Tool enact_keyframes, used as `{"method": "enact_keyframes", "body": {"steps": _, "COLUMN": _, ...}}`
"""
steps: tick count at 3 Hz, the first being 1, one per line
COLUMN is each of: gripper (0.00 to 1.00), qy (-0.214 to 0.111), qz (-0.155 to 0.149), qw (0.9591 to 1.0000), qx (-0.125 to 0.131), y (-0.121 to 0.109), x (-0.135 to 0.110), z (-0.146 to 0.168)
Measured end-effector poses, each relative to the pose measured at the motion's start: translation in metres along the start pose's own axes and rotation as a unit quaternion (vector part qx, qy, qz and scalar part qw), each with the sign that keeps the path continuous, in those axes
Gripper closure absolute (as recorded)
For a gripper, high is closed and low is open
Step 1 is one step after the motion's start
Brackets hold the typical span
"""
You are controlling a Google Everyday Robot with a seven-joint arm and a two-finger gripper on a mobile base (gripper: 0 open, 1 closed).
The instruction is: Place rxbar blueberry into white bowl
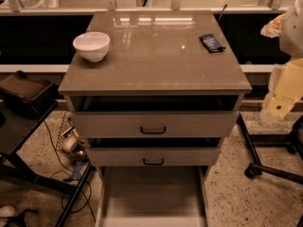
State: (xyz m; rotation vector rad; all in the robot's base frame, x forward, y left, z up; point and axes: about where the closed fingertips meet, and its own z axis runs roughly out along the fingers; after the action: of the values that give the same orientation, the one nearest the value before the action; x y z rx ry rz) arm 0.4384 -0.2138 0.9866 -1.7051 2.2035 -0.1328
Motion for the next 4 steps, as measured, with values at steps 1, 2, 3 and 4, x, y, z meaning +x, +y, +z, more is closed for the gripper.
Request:
{"method": "enact_keyframes", "body": {"steps": 1, "gripper": 0.0, "qy": -0.002, "qz": 0.002, "qw": 1.0, "qx": 0.002, "y": -0.001, "x": 0.0, "z": 0.001}}
{"method": "enact_keyframes", "body": {"steps": 2, "gripper": 0.0, "qy": -0.031, "qz": 0.03, "qw": 0.9984, "qx": 0.036, "y": -0.023, "x": 0.003, "z": 0.015}}
{"method": "enact_keyframes", "body": {"steps": 3, "gripper": 0.0, "qy": -0.066, "qz": 0.091, "qw": 0.9905, "qx": 0.08, "y": -0.067, "x": 0.019, "z": 0.045}}
{"method": "enact_keyframes", "body": {"steps": 4, "gripper": 0.0, "qy": -0.122, "qz": 0.176, "qw": 0.9696, "qx": 0.119, "y": -0.122, "x": 0.035, "z": 0.077}}
